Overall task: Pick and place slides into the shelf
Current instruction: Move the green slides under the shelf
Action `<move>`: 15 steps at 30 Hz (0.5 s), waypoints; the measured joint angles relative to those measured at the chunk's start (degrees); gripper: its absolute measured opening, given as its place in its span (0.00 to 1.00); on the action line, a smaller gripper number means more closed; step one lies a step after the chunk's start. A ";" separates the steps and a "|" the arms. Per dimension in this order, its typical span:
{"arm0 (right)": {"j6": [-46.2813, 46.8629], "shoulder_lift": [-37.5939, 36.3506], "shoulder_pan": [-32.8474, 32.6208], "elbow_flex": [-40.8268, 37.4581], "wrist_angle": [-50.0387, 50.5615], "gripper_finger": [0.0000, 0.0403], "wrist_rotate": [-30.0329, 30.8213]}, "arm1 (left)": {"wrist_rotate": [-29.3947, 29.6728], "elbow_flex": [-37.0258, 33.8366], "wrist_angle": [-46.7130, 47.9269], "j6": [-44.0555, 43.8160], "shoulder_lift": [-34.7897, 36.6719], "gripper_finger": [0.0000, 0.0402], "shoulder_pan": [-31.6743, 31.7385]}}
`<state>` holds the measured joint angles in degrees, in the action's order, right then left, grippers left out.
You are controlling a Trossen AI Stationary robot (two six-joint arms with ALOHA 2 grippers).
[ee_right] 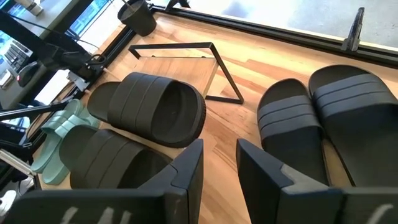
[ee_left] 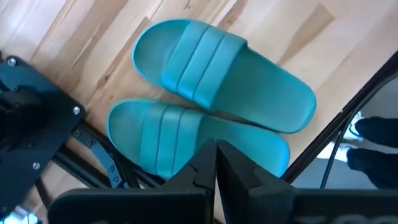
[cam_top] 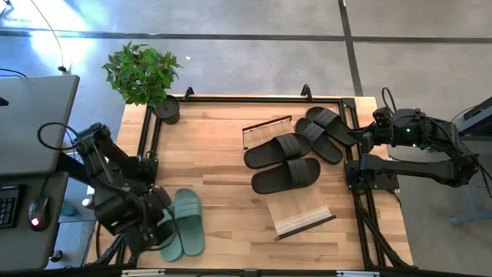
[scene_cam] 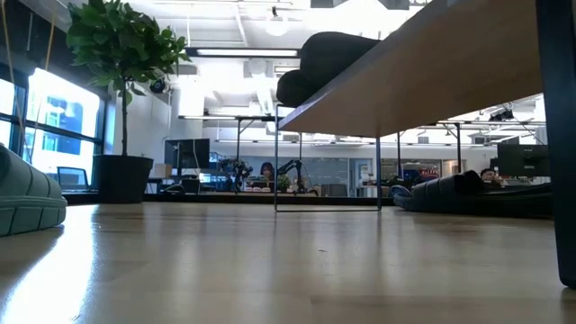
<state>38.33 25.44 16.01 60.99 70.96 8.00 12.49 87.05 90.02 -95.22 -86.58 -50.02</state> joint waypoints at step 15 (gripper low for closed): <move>-0.85 0.00 0.00 0.00 0.72 0.22 0.96 | 2.42 -0.04 -0.02 -2.45 -0.55 0.04 -6.38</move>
<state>37.47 25.43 16.01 60.99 71.68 8.96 14.90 87.01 90.00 -97.67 -87.13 -56.40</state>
